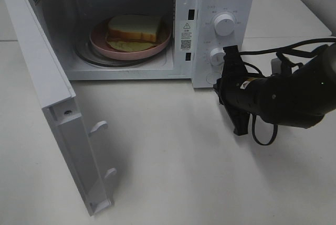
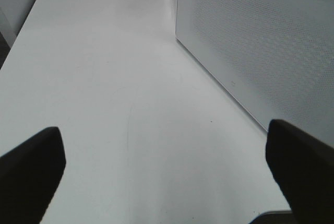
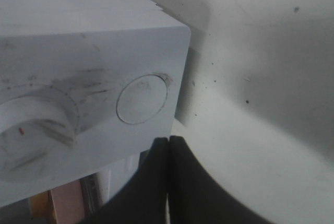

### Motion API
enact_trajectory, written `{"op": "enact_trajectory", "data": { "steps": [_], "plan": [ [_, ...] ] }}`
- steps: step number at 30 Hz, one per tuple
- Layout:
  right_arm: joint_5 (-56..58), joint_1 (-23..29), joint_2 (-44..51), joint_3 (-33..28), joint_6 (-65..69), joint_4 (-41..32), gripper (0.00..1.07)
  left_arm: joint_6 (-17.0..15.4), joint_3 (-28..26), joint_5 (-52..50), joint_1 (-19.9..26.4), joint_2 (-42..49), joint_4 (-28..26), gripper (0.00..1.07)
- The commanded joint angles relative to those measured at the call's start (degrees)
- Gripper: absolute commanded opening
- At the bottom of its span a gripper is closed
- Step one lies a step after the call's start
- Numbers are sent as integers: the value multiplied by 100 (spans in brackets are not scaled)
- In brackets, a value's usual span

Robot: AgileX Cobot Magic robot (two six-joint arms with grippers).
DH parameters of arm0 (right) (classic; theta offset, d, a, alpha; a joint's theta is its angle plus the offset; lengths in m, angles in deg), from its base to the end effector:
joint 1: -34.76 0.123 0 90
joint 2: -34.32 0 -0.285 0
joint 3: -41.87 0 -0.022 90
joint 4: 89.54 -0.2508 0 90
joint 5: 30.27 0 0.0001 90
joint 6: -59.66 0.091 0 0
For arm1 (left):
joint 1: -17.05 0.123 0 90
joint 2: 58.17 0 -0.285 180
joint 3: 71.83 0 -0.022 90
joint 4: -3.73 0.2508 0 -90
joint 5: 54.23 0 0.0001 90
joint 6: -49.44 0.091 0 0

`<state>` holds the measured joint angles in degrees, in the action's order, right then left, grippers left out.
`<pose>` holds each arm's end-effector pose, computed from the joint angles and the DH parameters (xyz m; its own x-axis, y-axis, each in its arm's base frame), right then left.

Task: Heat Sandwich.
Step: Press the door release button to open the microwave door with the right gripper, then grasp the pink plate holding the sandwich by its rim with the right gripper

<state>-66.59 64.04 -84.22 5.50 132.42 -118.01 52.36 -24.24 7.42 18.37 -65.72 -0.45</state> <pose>0.3060 0.1421 0.1092 -0.2075 0.9767 -0.0549 0.4887 0.1522 0.8591 -0.0081 -0.0060 0.2809 -0.4490 0.0059 -0.8935 0.0416 0.9990 -0.0143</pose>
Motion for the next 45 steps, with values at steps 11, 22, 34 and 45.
{"op": "enact_trajectory", "data": {
  "steps": [11, 22, 34, 45],
  "plan": [
    [1106, -34, 928, -395, -166, 1077, 0, -6, 6, -52, 11, 34, -40, 100],
    [2137, -34, 1730, -390, -802, 1845, 1, -6, 6, -52, 11, 34, -40, 100],
    [3713, -34, 2561, -390, -2899, 1845, 1, -6, 6, -52, 11, 34, -40, 100],
    [4882, -34, 3134, -390, -4498, 1742, 1, -6, 6, -52, 11, 34, -40, 100]
  ]
}}
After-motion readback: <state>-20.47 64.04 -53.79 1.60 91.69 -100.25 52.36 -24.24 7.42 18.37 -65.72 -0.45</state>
